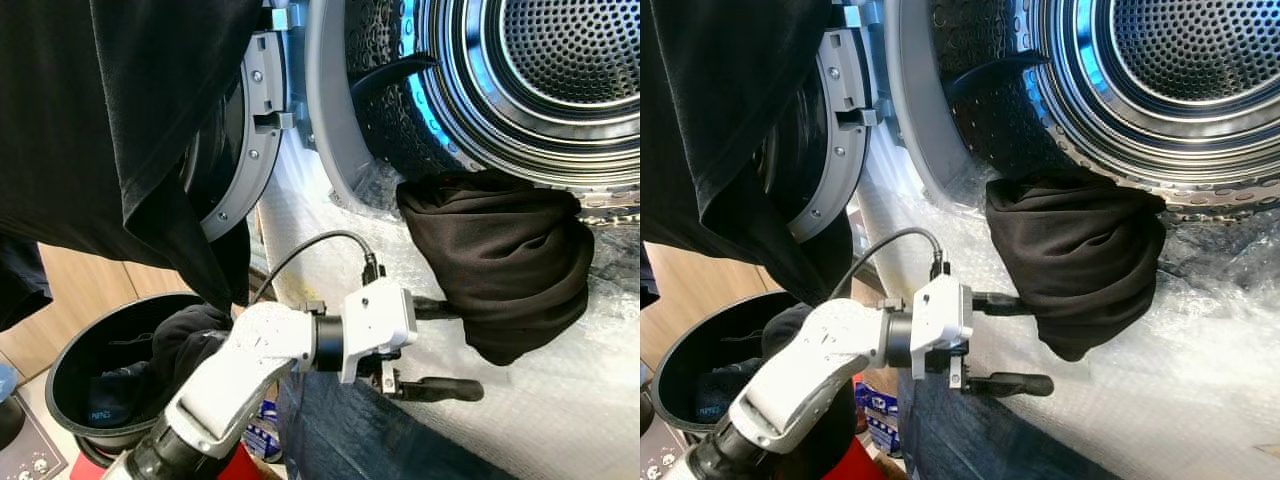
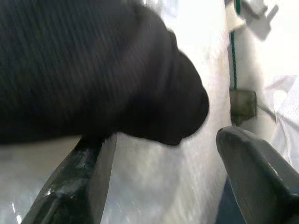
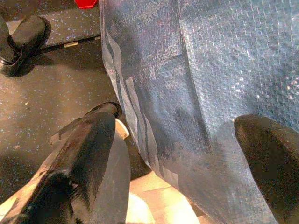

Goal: Clothes washing

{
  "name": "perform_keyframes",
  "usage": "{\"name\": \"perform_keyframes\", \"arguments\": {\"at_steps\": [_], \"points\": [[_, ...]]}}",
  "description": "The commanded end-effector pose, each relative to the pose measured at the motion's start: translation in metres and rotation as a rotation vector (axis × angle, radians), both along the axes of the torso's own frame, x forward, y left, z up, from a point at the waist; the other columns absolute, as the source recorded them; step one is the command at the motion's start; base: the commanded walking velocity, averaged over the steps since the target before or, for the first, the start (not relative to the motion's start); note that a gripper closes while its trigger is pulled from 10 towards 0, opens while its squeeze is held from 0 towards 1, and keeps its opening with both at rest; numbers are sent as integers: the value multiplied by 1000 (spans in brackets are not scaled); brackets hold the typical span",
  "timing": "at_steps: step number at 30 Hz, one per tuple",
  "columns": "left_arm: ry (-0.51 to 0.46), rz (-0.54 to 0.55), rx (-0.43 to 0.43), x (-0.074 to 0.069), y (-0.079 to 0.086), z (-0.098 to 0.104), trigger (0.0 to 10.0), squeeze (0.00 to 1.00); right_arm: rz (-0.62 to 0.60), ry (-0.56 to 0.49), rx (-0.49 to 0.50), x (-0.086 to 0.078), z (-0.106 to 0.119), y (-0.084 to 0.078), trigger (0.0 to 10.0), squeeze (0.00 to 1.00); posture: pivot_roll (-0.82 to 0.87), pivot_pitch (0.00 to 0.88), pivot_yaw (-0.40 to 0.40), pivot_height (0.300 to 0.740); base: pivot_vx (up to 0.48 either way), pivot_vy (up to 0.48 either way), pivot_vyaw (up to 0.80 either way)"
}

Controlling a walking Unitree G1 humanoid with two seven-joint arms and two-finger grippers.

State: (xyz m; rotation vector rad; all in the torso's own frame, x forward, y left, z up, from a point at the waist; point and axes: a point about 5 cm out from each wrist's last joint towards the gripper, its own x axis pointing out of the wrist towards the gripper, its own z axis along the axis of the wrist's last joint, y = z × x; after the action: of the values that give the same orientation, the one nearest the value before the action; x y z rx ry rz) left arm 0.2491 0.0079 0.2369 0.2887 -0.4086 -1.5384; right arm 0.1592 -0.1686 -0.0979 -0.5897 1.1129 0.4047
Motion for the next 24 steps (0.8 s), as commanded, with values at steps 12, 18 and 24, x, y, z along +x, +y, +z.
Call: {"name": "perform_keyframes", "arguments": {"at_steps": [12, 18, 24], "points": [[-217, -13, -295, 6, -1, 94, 10000, 0, 7, -8, -3, 2, 1, 2, 10000, 0, 171, 0, -5, 740, 0, 0, 0], [-312, 172, -352, 30, 12, 116, 10000, 0, 14, -7, -3, 2, 1, 2, 10000, 0, 176, 0, -5, 740, 0, 0, 0], [-240, 430, -226, 76, 31, 95, 10000, 0, 12, -5, 2, 2, 1, 3, 10000, 0, 172, 0, -6, 740, 0, 0, 0]]}}
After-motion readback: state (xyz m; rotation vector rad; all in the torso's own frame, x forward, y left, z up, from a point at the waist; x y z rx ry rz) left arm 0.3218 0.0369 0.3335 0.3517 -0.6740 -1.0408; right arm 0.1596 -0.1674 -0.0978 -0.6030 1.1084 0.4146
